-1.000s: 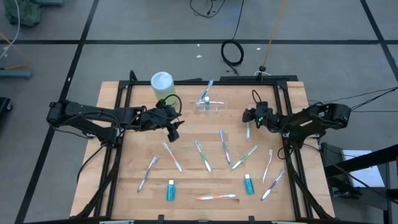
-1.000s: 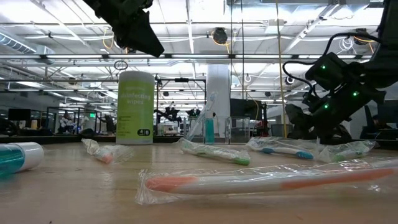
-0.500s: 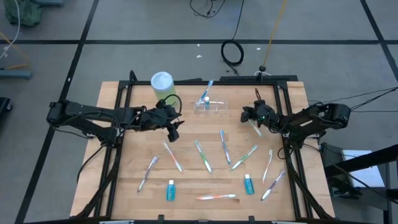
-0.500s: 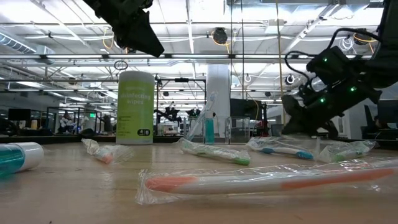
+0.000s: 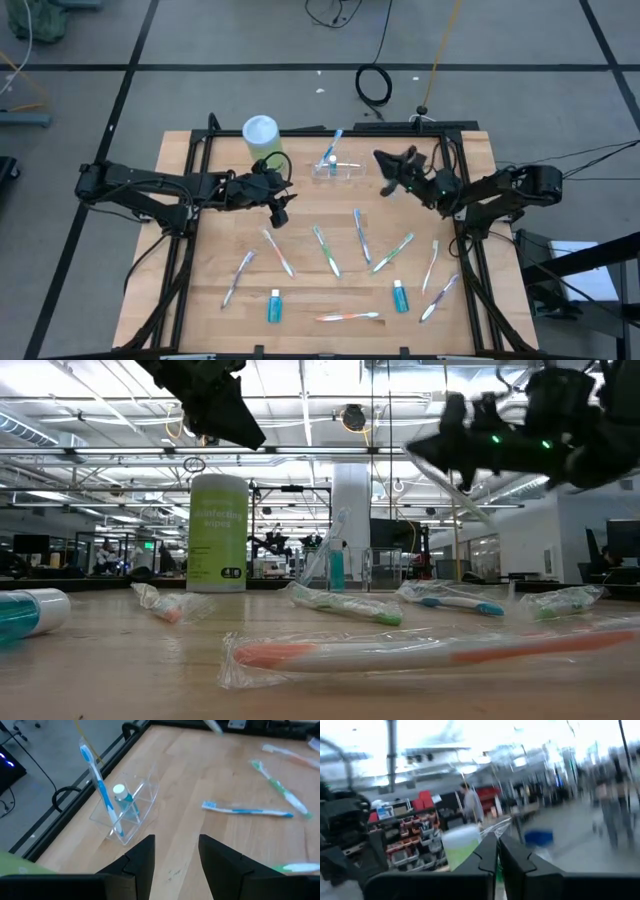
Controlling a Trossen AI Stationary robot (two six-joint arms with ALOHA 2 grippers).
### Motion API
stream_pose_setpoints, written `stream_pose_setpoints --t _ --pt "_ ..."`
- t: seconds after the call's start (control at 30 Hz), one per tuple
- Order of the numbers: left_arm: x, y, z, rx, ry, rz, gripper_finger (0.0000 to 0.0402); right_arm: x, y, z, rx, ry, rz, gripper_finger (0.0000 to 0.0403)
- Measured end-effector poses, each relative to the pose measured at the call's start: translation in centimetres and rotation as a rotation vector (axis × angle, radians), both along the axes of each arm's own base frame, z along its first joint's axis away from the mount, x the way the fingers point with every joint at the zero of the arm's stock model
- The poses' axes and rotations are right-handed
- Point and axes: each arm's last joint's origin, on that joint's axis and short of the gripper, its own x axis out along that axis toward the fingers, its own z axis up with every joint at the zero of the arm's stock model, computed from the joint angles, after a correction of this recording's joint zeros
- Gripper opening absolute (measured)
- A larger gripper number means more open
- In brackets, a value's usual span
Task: Pick & Place toothbrushing station
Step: Put the top right green toothbrush into the transparent organizer
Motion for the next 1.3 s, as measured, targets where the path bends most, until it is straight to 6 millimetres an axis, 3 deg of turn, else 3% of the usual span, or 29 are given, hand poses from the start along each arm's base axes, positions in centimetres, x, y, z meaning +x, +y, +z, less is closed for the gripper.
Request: stream_pose_setpoints --t 0.13,0.27,0.37,0.53,0.93,1.3 --pt "0.2 0.0 0.3 0.000 -0.032 -0.001 0.0159 3.8 -0.5 3.4 -0.244 0.124 -0.084 0.0006" --pt "0.1 0.0 0.2 0.002 -0.024 -0.002 0.0159 7.0 -2.1 5.6 -0.332 0.166 -0.150 0.0007" --pt "0.1 0.0 0.2 0.000 -0.023 -0.004 0.0159 8.9 -3.7 5.5 -0.330 0.181 -0.180 0.0005" --pt "0.1 -0.1 0.2 -0.011 -0.022 -0.026 0.0159 10.9 -6.6 3.2 -0.322 0.248 -0.238 0.0005" --pt "0.1 -0.2 0.2 0.004 -0.014 -0.038 0.0159 11.6 -10.1 -2.8 -0.244 0.309 -0.285 0.0020" --pt "0.1 -0.2 0.2 0.004 -0.013 -0.038 0.0159 11.5 -9.7 -1.6 -0.266 0.274 -0.287 0.0046"
